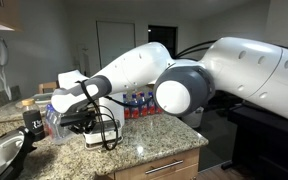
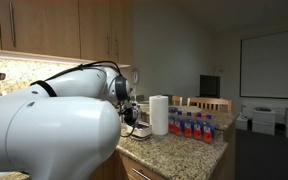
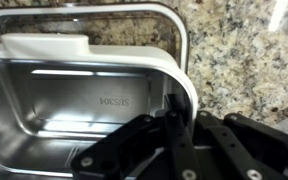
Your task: Put the container on top of the lid
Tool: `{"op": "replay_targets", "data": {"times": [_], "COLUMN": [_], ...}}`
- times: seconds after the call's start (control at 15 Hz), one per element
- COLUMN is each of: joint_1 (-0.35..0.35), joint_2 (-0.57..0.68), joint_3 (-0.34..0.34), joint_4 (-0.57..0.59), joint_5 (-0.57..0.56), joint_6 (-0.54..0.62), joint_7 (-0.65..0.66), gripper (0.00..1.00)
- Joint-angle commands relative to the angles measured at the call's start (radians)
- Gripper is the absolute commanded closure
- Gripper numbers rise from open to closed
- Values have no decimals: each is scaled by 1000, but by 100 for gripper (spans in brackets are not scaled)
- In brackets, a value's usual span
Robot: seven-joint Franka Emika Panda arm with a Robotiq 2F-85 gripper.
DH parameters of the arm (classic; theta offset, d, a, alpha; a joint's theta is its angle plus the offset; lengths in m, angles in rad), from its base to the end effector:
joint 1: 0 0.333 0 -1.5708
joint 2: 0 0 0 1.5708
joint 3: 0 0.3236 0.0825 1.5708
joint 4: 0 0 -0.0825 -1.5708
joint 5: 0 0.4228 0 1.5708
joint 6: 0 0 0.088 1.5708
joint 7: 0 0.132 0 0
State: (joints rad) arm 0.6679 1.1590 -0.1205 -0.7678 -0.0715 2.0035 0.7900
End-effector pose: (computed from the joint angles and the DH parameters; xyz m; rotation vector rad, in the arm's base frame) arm 0.7067 0.4780 0.1960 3.0389 -0.2110 0.2651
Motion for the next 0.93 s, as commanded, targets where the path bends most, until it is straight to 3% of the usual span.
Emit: {"op": "replay_targets", "data": {"times": [0.0,0.53,0.6,0.87], "joint_1": [2,4,3,4], "joint_2": [-43,-41,-42,-42], "joint_3": [7,13,14,21], "joint_4": [-67,-65,-66,-77], "joint_5": [8,10,10,7], "joint_6": [-14,-35,-38,-54], "joint_7": [0,-7,-9,-18], "gripper": [96,95,73,49]}}
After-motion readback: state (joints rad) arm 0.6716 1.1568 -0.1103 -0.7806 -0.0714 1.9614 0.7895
